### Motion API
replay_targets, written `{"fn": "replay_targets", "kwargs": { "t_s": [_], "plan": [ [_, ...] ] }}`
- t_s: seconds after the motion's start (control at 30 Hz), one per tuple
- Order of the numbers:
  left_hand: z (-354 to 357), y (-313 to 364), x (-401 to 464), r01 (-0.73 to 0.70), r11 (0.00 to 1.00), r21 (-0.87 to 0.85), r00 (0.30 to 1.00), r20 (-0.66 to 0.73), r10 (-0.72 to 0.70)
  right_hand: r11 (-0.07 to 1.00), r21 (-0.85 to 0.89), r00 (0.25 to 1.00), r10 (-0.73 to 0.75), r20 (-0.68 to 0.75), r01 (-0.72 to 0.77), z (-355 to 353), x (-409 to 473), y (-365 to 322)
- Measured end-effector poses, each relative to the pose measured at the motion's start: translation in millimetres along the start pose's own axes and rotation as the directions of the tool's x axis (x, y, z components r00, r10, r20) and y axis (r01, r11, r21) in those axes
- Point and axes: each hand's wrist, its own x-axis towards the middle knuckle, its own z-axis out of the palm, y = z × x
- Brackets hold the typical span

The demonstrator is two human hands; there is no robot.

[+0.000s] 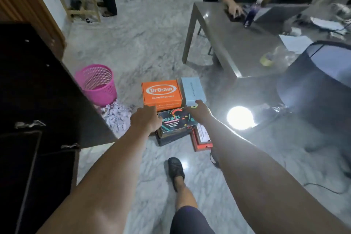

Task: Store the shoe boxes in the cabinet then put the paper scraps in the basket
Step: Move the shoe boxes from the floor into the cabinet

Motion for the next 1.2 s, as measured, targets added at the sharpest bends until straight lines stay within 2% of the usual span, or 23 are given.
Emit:
{"fn": "replay_targets", "kwargs": {
  "t_s": [0.2,0.33,0.43,0.57,0.67,0.8,0.93,1.03,1.1,1.2],
  "plan": [
    [119.3,-19.6,132.2,0.187,0.956,-0.226,0.970,0.194,-0.144,0.989,-0.048,0.988,0.143,0.063,-0.140,69.4,164.5,69.8],
    [199.0,-29.2,238.4,0.381,0.836,-0.395,0.912,0.310,-0.269,0.951,-0.056,0.949,0.308,0.068,-0.305,110.8,299.8,131.0],
    [272.8,-38.7,327.3,0.459,0.740,-0.492,0.877,0.383,-0.289,0.913,-0.063,0.915,0.403,-0.003,-0.402,140.9,403.6,184.5],
    [358.8,-49.9,401.9,0.507,0.575,-0.642,0.860,0.418,-0.292,0.877,-0.051,0.870,0.465,-0.162,-0.478,165.7,487.5,257.0],
    [413.8,-55.1,428.1,0.595,0.462,-0.658,0.803,0.476,-0.358,0.857,-0.051,0.847,0.494,-0.193,-0.512,179.0,512.7,305.0],
    [467.6,-53.2,424.6,0.654,0.121,-0.747,0.731,0.581,-0.358,0.889,0.027,0.874,0.454,-0.171,-0.457,195.4,512.0,339.3],
    [472.3,-56.4,395.4,0.645,-0.036,-0.763,0.705,0.612,-0.359,0.933,-0.019,0.913,0.348,-0.215,-0.360,195.7,484.8,341.3],
    [461.4,-75.6,355.6,0.612,-0.142,-0.778,0.690,0.612,-0.385,0.960,-0.042,0.944,0.262,-0.203,-0.275,205.7,448.7,314.6],
    [473.1,-102.3,322.3,0.566,-0.208,-0.798,0.675,0.593,-0.440,0.971,-0.036,0.963,0.227,-0.147,-0.235,220.3,420.2,296.7],
    [488.5,-152.5,263.9,0.497,-0.279,-0.822,0.640,0.564,-0.522,0.980,-0.138,0.990,0.137,-0.032,-0.140,252.8,373.5,272.1]
  ]
}}
